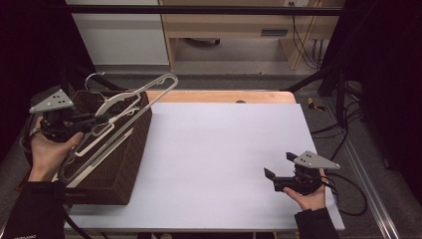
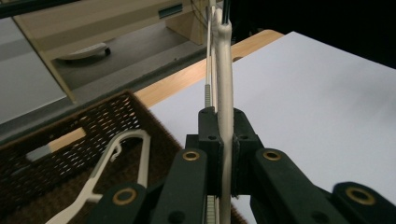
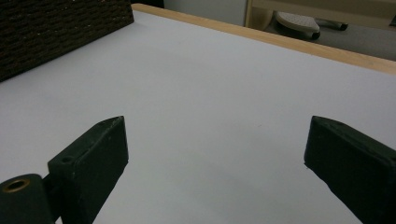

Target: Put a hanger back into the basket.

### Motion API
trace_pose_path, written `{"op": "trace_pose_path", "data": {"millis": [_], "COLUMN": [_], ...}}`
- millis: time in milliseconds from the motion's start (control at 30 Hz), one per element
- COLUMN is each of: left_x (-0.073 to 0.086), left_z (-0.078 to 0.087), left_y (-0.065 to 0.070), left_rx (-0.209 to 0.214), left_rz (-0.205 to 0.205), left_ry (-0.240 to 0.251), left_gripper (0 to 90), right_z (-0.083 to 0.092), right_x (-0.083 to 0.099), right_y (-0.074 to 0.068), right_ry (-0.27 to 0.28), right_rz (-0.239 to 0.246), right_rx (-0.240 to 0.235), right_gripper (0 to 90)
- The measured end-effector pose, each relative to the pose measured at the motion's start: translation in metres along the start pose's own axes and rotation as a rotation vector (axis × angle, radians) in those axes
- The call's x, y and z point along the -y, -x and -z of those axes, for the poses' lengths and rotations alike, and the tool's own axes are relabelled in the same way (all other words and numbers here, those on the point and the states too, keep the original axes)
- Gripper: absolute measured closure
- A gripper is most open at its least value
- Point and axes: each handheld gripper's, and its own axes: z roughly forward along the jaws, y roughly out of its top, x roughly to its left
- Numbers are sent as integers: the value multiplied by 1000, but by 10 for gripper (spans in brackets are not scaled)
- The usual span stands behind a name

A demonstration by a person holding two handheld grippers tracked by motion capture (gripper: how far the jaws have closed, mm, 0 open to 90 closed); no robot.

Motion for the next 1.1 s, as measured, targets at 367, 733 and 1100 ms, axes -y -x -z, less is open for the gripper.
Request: {"op": "trace_pose_path", "data": {"millis": [367, 733, 1100], "left_x": [29, 51, 67], "left_z": [5, 6, 10], "left_y": [-39, -66, -81], "left_rx": [-43, -64, -81], "left_rz": [66, 116, 145], "left_ry": [-52, -93, -109], "left_gripper": [859, 859, 859], "right_z": [-1, -5, -6], "right_x": [0, 1, 1], "right_y": [-1, -3, -4], "right_ry": [20, 6, -1], "right_rz": [7, 13, 12], "right_rx": [-27, -27, -27], "right_gripper": [62, 61, 60]}}
